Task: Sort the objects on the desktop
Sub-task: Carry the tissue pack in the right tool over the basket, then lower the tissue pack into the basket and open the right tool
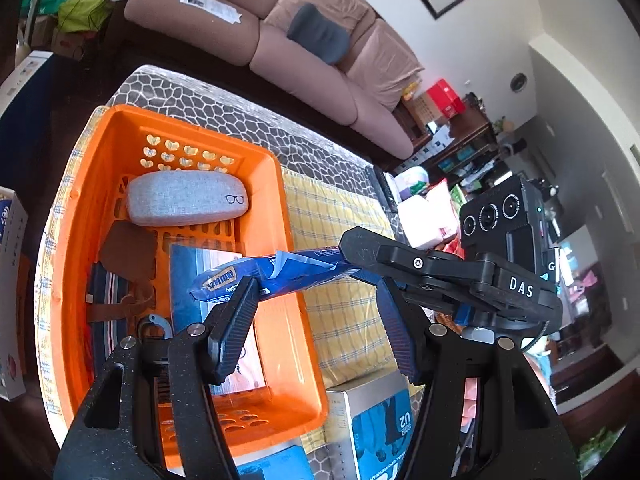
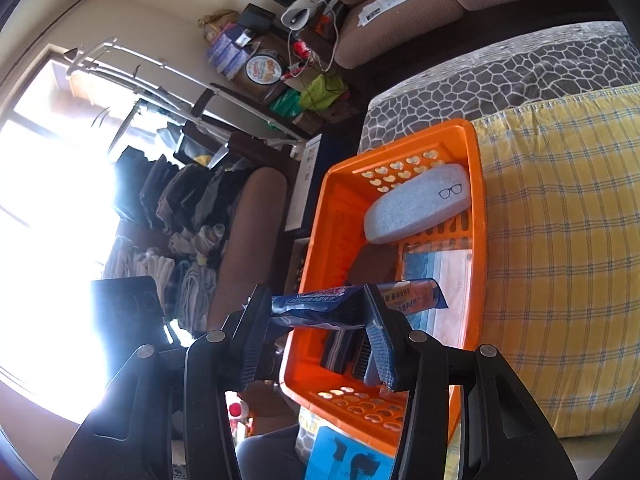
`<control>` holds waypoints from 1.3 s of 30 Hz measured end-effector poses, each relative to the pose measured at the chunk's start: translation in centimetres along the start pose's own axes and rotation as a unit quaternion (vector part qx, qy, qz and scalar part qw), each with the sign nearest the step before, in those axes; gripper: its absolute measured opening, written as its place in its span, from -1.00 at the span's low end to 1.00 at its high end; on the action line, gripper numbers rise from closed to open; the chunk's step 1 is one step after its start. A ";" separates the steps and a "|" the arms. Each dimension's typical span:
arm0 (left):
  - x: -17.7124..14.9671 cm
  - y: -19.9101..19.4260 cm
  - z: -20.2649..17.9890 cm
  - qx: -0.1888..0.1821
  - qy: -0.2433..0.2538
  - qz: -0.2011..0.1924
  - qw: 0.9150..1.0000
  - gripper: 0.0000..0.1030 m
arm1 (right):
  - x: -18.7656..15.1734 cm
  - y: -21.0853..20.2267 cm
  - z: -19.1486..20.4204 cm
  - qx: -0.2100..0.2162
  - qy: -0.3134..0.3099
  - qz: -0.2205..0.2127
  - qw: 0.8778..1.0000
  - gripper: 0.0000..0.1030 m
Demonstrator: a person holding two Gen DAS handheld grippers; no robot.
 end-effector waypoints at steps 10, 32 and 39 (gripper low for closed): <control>2.1 3.2 3.1 -0.002 0.000 0.014 1.000 0.12 | 2.5 3.0 -2.2 -0.023 0.014 -0.002 1.000 -0.05; -3.8 -0.6 3.7 0.037 -0.022 0.045 0.998 0.21 | -5.0 3.4 -3.4 -0.068 -0.007 0.058 0.996 -0.06; -4.6 -2.5 2.6 0.063 -0.013 0.043 0.997 0.26 | -6.0 1.4 -2.1 -0.101 -0.033 0.046 0.993 0.00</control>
Point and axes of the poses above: each gripper's, at about its wrist camera, not at the fingertips, and y roughly the way its jaws point, z to its left, x to its top, the point moved 2 cm from there along y, roughly the way its jaws point, and after that the axes turned 14 degrees about -x, right-handed, at the moved point
